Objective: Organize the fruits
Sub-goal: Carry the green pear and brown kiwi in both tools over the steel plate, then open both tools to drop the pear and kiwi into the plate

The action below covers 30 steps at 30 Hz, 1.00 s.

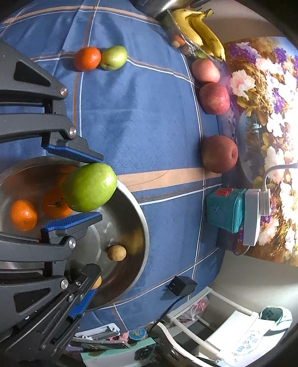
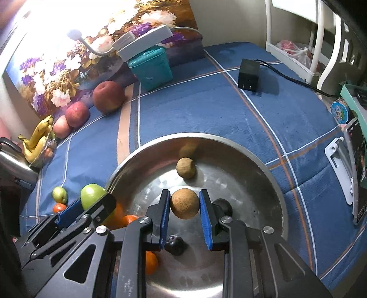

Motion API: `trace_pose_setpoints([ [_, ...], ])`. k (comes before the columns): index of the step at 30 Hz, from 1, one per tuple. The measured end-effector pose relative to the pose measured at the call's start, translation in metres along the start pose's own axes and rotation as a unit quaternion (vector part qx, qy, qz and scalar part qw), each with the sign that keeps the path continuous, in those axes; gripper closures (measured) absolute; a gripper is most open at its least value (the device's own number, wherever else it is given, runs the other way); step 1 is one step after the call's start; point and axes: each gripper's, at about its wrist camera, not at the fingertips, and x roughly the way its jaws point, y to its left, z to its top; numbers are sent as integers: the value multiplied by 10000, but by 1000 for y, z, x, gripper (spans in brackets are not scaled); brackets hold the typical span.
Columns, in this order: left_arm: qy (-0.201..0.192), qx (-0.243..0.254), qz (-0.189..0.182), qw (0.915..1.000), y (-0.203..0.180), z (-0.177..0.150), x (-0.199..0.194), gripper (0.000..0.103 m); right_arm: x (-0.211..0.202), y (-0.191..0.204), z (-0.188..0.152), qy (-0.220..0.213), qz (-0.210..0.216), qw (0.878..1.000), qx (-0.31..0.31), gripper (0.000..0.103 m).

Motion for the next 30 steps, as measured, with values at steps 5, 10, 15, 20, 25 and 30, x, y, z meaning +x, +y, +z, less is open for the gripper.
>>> trace_pose_setpoints([
  [5, 4, 5, -47, 10000, 1, 2, 5, 57, 6, -1, 0, 37, -10, 10000, 41, 76],
  [10, 32, -16, -123, 9999, 2, 2, 6, 57, 13, -2, 0, 129, -35, 9999, 59, 76],
  [15, 57, -7, -150, 9999, 3, 3, 6, 57, 20, -2, -1, 223, -74, 9997, 53, 76],
  [20, 171, -139, -318, 9993, 6, 2, 9, 57, 21, -2, -2, 284, -111, 9995, 39, 76],
  [25, 170, -157, -377, 9990, 6, 1, 8, 59, 18, -1, -2, 256, -159, 9995, -21, 76],
  [30, 171, -148, -407, 9989, 6, 1, 6, 59, 17, 0, -2, 247, -173, 9995, -47, 76],
])
